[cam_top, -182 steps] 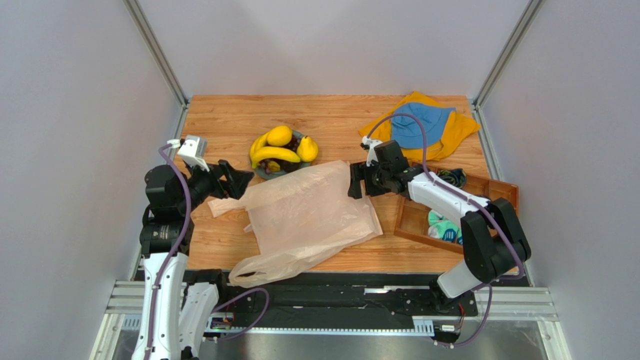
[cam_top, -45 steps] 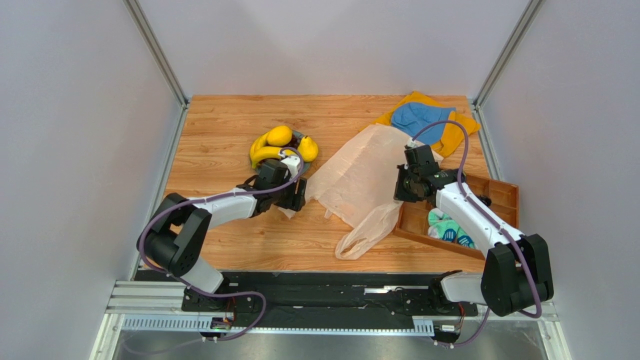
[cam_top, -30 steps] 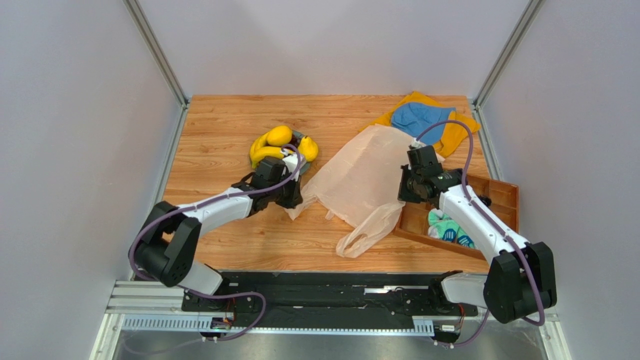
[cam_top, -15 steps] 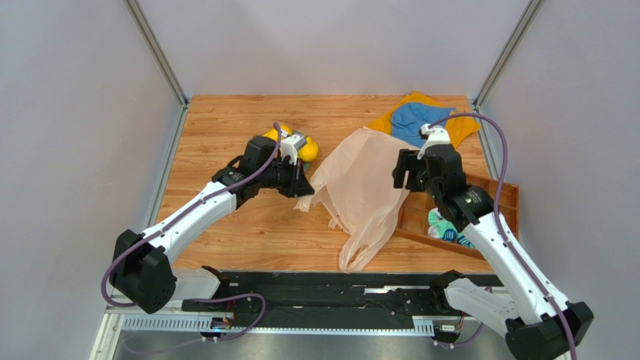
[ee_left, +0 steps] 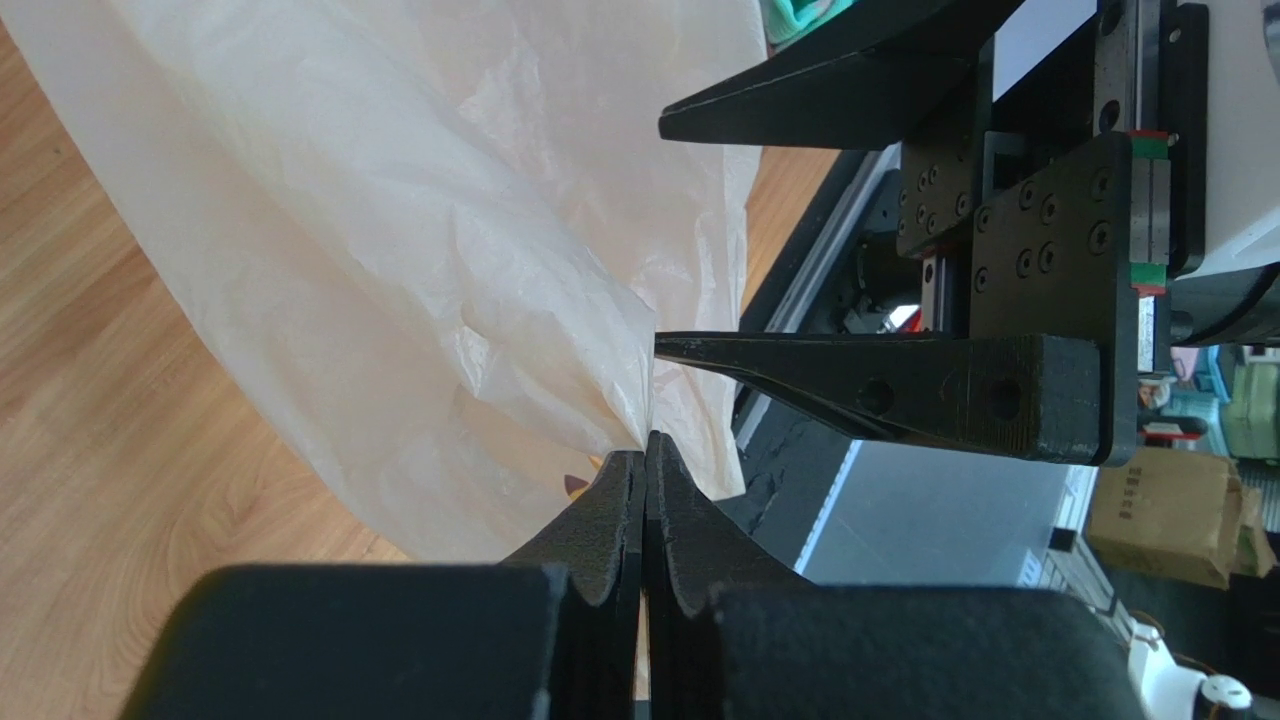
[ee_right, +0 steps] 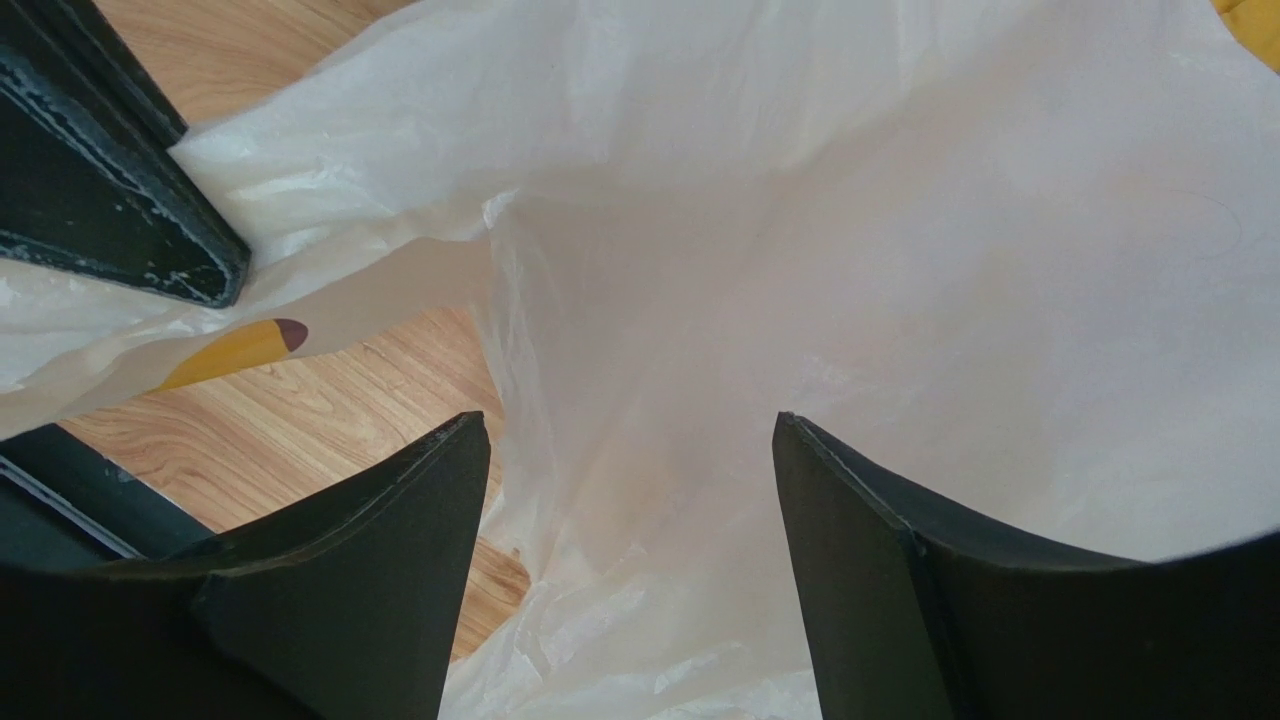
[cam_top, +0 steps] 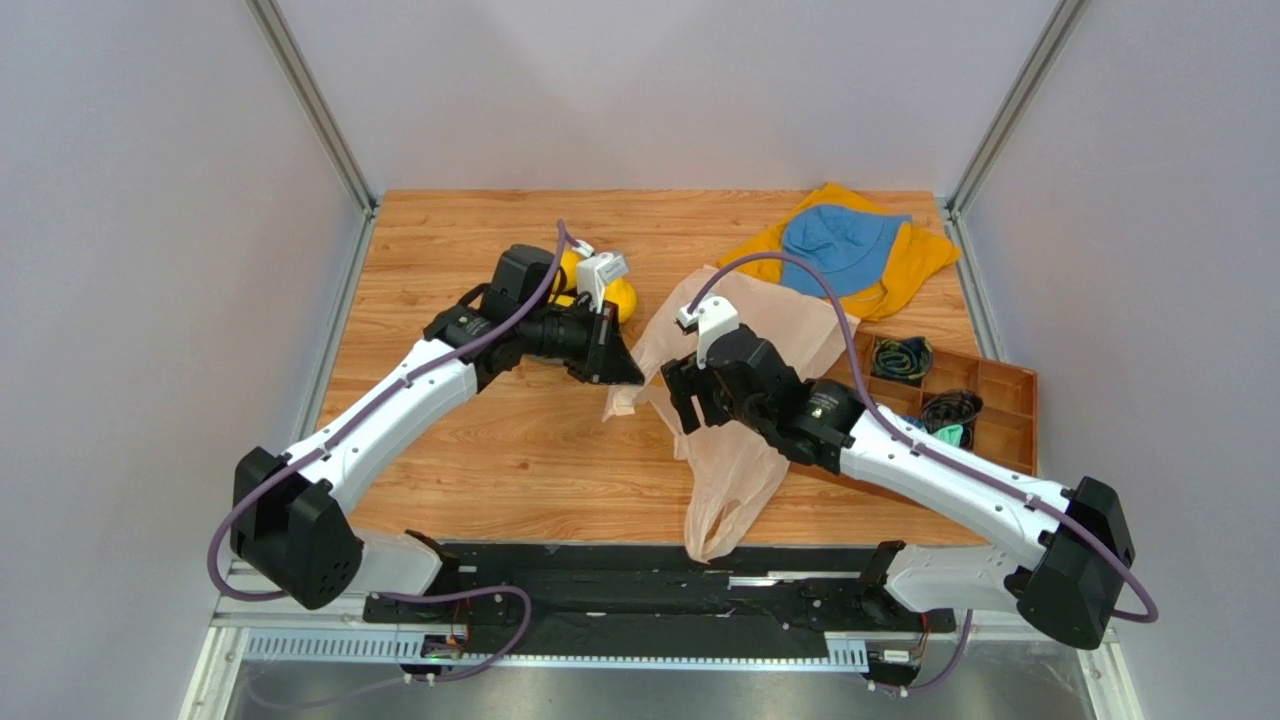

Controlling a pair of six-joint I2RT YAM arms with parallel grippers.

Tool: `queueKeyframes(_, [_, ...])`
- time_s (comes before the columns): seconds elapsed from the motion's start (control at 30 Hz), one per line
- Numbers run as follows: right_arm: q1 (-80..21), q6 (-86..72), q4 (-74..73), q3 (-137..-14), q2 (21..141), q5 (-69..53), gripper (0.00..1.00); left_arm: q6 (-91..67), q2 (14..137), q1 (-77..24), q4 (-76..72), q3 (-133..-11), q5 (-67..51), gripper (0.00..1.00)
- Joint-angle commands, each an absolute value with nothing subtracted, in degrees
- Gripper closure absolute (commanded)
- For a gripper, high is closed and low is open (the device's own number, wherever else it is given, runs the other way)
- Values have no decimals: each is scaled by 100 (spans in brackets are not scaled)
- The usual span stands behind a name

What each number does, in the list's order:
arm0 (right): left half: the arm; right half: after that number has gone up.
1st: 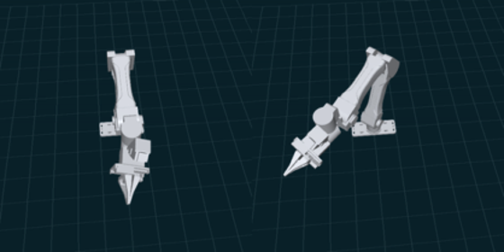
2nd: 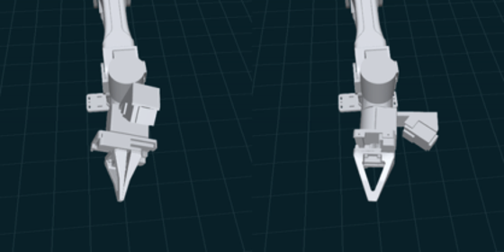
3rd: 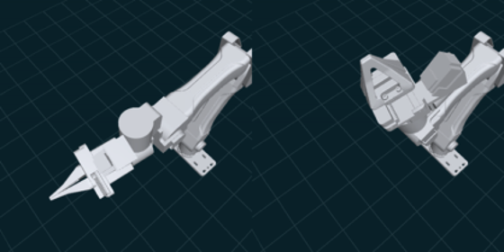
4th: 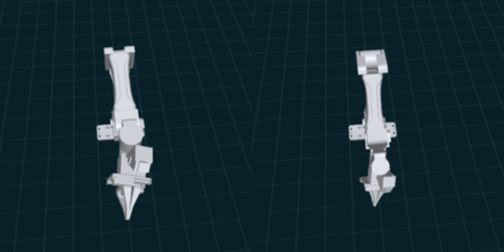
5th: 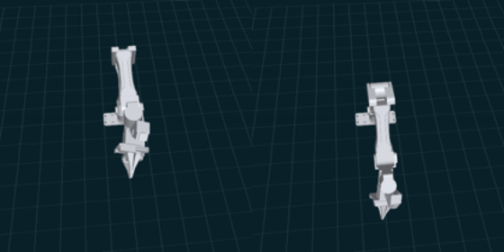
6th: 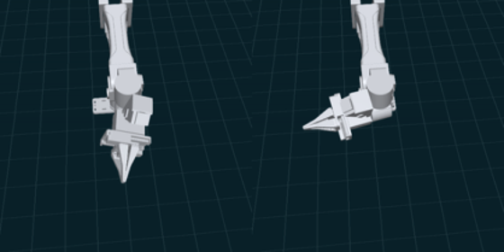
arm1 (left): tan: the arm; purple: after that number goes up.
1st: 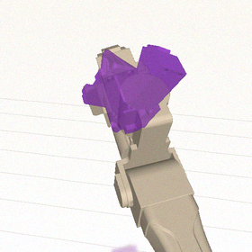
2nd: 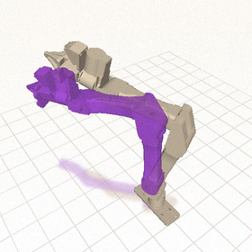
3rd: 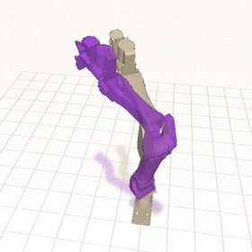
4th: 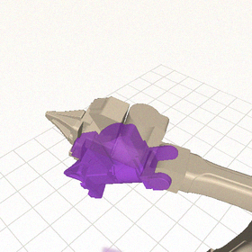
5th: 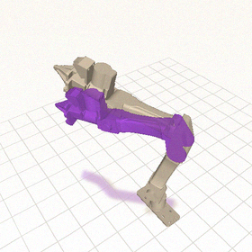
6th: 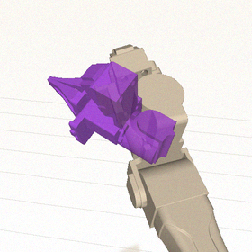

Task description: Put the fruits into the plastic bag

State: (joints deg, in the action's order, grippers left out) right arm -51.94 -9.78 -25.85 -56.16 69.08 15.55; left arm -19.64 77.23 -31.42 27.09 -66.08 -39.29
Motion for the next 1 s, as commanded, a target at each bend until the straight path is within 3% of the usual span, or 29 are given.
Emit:
queueKeyframes(0.0, [-5273,-1273,-1899,-5494,6777,1653,26,-1951,7752,-3155,2681,-6847,-4201,100])
queueKeyframes(0.3, [-5291,-1582,-1249,-5063,6890,1863,27,-2179,7761,-3155,2304,-6741,-4508,100])
queueKeyframes(0.7, [-5300,-2223,-597,-4842,7724,3486,32,-2435,7787,-3155,1978,-6759,-4799,100])
queueKeyframes(0.8, [-5282,-2215,-1220,-5001,7971,3857,41,-2391,7726,-3094,2004,-6794,-4772,100])
queueKeyframes(0.97, [-4984,-2162,-1625,-4878,7587,3815,65,-2172,7576,-2804,2231,-6829,-4537,100])
